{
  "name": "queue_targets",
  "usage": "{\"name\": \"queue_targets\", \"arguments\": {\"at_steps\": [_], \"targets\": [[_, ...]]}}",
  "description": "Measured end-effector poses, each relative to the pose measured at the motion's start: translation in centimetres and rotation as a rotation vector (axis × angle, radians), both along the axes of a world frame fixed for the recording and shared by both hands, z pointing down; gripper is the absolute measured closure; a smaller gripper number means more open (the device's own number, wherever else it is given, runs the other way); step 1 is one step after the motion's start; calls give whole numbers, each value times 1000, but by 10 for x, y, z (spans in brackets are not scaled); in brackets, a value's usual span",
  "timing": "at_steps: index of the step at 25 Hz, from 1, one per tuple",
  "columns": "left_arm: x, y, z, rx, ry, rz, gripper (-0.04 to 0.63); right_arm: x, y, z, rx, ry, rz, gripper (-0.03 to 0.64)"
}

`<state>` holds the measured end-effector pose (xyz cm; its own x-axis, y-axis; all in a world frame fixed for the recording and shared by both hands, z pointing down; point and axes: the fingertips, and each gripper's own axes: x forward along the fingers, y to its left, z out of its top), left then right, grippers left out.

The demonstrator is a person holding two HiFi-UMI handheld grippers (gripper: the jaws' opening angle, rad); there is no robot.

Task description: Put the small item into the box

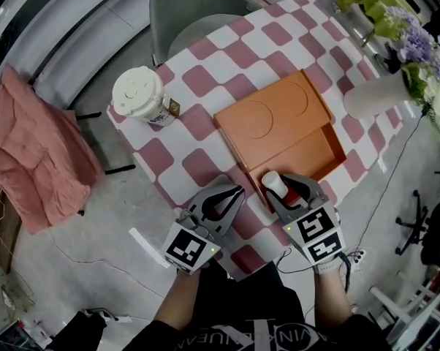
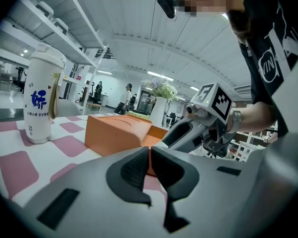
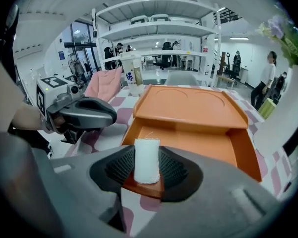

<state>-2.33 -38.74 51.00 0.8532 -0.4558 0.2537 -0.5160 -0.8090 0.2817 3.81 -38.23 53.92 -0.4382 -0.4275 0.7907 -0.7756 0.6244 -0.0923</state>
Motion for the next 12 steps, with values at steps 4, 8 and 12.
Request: {"name": "queue_targets", "arguments": {"at_steps": [4,8,12], "targets": [[-2,-2,0,-2,10,2,575,-1,1,7,-22,114,-59,457],[-3,-1,1,-12,22,12,575,-5,0,9,-40,168,-99,457],[-4,1,1,-5,27,21,575,-5,-1,12,-55,212,-120,457]]}}
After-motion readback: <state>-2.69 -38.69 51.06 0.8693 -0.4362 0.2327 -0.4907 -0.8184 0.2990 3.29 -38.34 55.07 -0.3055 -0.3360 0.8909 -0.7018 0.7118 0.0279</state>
